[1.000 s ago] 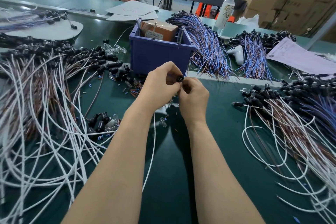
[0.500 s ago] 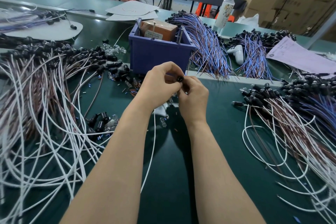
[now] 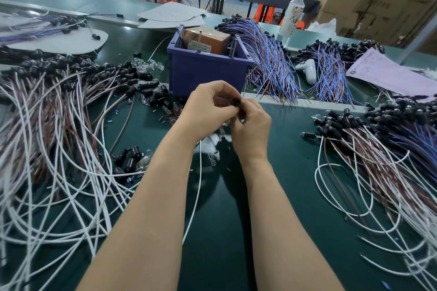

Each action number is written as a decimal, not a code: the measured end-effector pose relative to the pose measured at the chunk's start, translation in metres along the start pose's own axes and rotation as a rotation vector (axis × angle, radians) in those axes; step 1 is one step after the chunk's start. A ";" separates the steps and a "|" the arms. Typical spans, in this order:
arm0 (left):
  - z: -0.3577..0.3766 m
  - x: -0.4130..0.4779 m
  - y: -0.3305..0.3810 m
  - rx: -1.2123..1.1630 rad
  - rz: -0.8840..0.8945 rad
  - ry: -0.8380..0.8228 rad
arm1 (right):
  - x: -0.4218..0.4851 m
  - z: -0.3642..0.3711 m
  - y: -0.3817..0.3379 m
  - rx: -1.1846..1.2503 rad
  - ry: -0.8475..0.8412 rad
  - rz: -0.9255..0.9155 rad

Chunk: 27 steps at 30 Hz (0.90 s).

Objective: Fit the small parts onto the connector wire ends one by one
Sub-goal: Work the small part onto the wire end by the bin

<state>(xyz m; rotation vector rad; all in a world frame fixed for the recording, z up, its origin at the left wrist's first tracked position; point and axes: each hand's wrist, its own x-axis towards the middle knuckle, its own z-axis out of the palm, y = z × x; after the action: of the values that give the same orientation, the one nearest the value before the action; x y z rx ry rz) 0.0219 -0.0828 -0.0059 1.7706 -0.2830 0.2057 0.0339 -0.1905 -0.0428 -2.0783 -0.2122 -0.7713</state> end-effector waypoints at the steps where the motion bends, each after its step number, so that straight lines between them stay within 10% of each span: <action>1: 0.001 0.001 0.000 -0.006 0.009 0.004 | -0.001 0.001 0.000 -0.002 0.016 0.001; 27: 0.008 0.003 -0.005 0.084 0.028 0.084 | -0.005 0.005 -0.001 0.059 0.076 0.097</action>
<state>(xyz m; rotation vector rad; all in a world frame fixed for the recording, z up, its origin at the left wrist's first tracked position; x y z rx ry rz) 0.0262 -0.0894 -0.0118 1.8361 -0.2423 0.3152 0.0317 -0.1851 -0.0473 -1.9846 -0.0906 -0.7739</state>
